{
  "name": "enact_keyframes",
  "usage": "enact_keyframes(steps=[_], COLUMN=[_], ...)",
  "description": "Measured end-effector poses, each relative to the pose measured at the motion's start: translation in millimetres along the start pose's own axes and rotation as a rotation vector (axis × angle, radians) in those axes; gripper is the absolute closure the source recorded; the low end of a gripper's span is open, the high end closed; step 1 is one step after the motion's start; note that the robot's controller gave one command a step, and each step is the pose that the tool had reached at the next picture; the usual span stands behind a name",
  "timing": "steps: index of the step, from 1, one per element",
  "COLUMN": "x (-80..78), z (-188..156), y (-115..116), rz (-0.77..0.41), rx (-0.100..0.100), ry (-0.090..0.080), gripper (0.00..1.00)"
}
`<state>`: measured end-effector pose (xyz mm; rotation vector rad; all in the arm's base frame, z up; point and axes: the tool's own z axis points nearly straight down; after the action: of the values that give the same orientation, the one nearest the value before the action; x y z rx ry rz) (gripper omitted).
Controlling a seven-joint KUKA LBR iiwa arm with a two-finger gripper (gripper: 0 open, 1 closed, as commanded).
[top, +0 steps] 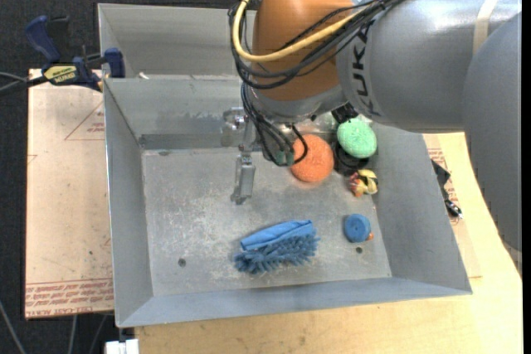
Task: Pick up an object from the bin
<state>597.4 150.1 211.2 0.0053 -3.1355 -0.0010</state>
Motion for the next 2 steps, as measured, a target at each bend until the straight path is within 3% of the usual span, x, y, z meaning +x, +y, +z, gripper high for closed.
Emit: enact_keyframes(steps=[1, 2], x=[-1.4, 4.1], z=[-5, 1], y=[-1, -15], rz=[0.003, -0.071], rx=[-0.001, -0.003], ry=[-0.007, -0.009], gripper=[0.0, 0.0])
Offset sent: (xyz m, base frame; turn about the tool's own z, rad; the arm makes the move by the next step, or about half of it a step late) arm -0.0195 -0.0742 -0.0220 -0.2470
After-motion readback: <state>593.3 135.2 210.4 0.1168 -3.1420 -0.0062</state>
